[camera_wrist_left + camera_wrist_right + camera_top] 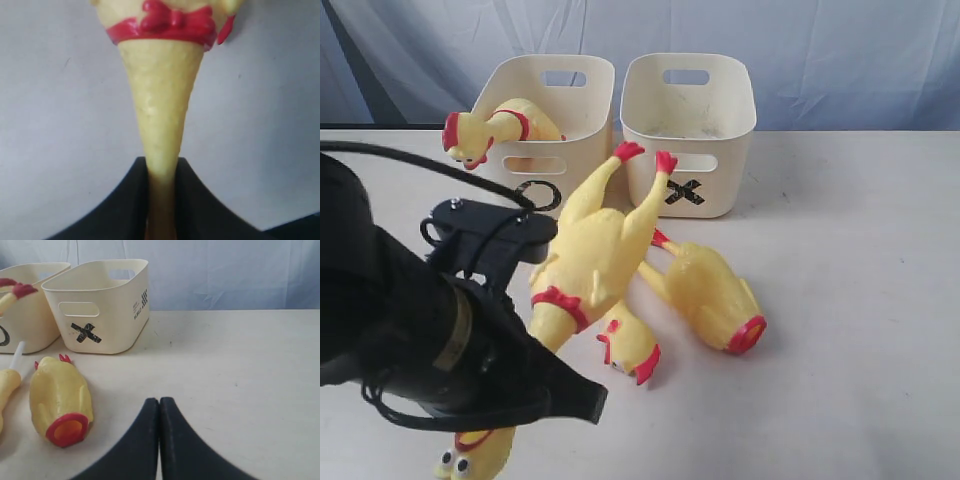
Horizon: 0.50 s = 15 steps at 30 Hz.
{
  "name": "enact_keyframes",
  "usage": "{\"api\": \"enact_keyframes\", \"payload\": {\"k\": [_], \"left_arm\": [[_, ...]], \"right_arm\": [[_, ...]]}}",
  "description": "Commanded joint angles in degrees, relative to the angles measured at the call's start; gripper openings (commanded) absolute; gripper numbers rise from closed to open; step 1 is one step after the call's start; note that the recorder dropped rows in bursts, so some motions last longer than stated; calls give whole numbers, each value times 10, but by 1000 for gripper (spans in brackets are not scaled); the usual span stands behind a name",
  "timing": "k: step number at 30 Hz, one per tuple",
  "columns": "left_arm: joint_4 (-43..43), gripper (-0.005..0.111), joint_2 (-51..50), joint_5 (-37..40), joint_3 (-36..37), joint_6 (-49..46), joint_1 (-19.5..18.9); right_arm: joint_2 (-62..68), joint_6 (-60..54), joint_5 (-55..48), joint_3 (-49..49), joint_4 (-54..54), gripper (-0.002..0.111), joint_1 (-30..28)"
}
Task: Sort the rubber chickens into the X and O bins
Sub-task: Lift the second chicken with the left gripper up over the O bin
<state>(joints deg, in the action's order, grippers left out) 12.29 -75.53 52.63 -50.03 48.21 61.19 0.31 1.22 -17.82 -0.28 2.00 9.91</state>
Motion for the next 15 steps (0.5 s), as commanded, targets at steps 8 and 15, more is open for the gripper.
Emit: {"api": "enact_keyframes", "payload": {"k": [8, 15], "left_arm": [[-93, 0, 55, -106, -59, -85, -56], [-162, 0, 55, -156, -78, -131, -136]], "right_arm": [[-3, -1, 3, 3, 1, 0, -1], [-3, -1, 3, 3, 0, 0, -1]]}}
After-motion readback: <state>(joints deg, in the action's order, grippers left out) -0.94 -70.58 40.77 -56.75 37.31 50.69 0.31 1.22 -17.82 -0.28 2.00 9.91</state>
